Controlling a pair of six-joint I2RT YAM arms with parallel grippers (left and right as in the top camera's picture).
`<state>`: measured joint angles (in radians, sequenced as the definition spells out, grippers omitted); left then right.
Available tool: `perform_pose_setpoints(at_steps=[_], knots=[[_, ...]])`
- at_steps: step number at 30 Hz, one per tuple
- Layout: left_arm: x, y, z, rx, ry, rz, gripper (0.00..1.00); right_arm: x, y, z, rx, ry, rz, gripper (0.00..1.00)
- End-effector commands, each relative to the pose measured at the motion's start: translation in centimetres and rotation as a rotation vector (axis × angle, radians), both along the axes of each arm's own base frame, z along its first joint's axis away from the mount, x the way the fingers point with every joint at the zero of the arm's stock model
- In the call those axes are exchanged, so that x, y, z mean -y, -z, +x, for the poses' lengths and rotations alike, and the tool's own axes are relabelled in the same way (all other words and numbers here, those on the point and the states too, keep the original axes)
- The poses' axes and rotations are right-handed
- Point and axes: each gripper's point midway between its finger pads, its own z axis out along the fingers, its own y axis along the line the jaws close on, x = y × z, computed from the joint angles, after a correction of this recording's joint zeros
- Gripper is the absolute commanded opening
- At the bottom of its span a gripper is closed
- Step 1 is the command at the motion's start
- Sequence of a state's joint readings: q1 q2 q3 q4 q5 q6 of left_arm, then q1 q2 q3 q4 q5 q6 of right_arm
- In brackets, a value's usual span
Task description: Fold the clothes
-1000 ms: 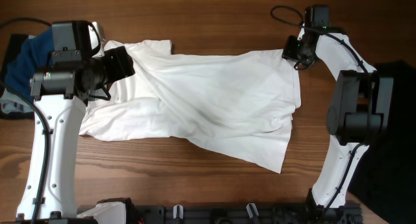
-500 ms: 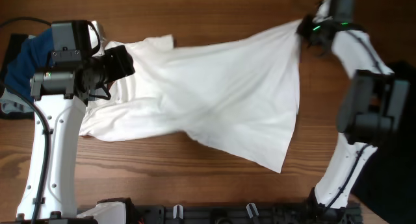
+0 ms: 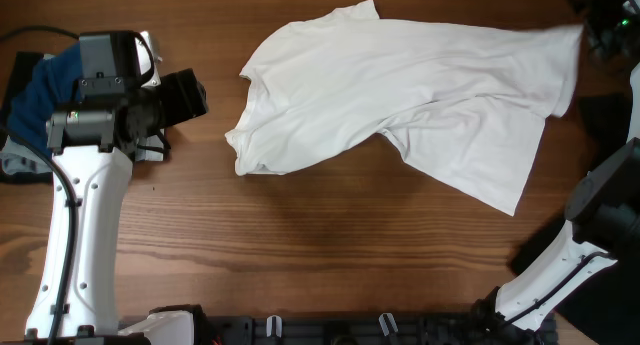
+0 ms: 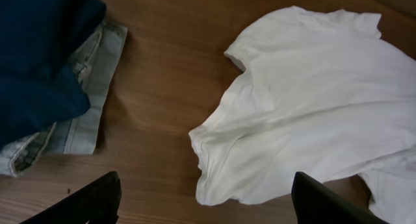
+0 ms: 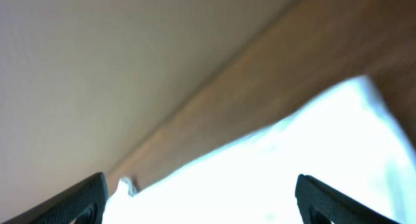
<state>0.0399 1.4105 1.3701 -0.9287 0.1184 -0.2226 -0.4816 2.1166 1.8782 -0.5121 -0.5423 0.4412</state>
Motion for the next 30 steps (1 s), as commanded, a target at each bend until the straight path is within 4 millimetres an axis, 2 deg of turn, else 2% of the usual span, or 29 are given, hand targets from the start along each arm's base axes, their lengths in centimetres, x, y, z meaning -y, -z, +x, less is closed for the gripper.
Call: perform_pose_setpoints(at_steps=[1,4,11,13,16,19,21,22,23,24,30], knots=[[0.8,1.4,-0.6,-0.068,0.031,-0.007,0.84,-4.0,-0.3,-1.1,-0.01,-0.172,0.026,0.93],[2.2,4.6,-1.2,-0.168,0.071,-0.008,0.81,-6.3,-0.6,-2.4,-0.056,-0.233,0.02,0.91],[6.6,13.0,-2.0,-0.373,0.244,0.035,0.77,-13.3,-3.4,-5.8,-0.114,-0.404,-0.02,0.87],[7.4,15.7,-2.1,-0.442,0.277,0.065,0.7,-15.4,-4.0,-6.9,-0.132,-0.447,-0.025,0.87],[7.8,18.9,-2.3,-0.513,0.301,0.083,0.66,-17.2,-4.3,-7.7,-0.157,-0.48,-0.031,0.87],[7.7,21.5,-1.7,-0.54,0.297,0.102,0.5,-18.5,-3.8,-8.6,-0.195,-0.515,-0.034,0.87],[7.7,22.0,-0.9,-0.518,0.295,0.102,0.39,-18.8,-3.1,-9.0,-0.227,-0.515,-0.037,0.87],[7.6,22.0,-0.5,-0.5,0.29,0.113,0.29,-18.7,-2.6,-9.2,-0.248,-0.508,-0.047,0.87],[7.2,22.0,-0.1,-0.488,0.279,0.14,0.09,-18.6,-2.2,-9.4,-0.271,-0.502,-0.058,0.87],[6.7,21.5,0.2,-0.478,0.259,0.165,0.04,-18.5,-1.7,-9.7,-0.293,-0.496,-0.066,0.87],[3.8,16.0,0.1,-0.448,0.091,0.215,0.04,-18.1,-0.3,-10.9,-0.374,-0.49,-0.11,0.87]])
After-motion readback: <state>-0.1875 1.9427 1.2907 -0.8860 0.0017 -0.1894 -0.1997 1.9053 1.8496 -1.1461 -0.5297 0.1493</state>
